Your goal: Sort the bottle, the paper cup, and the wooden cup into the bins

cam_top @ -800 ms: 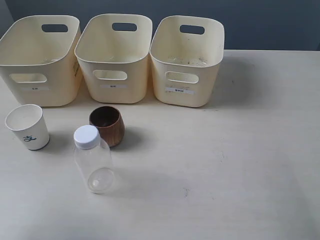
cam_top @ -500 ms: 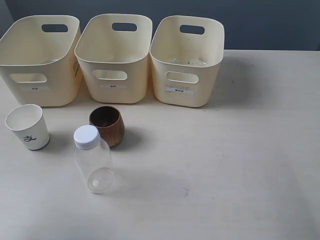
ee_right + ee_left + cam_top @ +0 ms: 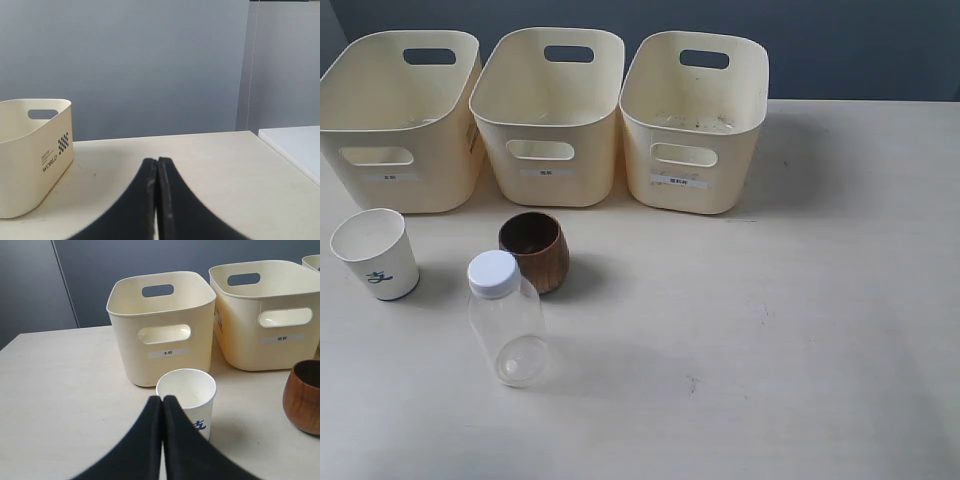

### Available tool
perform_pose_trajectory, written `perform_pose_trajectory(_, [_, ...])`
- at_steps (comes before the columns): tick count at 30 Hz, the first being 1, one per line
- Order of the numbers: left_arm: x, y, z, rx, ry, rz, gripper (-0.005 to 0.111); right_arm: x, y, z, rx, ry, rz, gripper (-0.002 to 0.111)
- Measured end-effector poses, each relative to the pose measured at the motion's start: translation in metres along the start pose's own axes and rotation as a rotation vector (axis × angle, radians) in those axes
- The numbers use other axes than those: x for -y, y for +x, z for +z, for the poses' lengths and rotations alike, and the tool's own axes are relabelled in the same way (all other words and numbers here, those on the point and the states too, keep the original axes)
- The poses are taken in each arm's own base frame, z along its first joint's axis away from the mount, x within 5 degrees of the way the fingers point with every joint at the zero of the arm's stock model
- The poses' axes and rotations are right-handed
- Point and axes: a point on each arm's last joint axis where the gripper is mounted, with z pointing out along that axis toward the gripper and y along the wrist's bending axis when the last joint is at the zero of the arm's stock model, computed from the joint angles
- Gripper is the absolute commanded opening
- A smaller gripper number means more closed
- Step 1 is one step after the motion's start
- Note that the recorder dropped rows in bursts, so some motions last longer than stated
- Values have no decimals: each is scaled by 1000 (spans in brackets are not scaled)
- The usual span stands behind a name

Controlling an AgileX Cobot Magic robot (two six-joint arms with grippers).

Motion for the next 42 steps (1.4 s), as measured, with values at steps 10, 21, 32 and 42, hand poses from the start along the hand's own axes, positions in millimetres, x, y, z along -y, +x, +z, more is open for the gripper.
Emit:
perform_pose_trajectory(10, [0, 0, 0, 0, 0, 0, 0, -1, -15, -1, 169, -11, 49, -1])
perform_pose_trajectory(21, [0, 0, 0, 0, 0, 0, 0, 2, -17, -2, 194, -18, 426, -1])
perform_pose_trajectory(32, [0, 0, 0, 0, 0, 0, 0, -1, -16, -1, 167, -54, 391, -1])
perform_pose_trajectory(42, [0, 0, 0, 0, 0, 0, 0, -19, -28, 4, 232, -311, 257, -1])
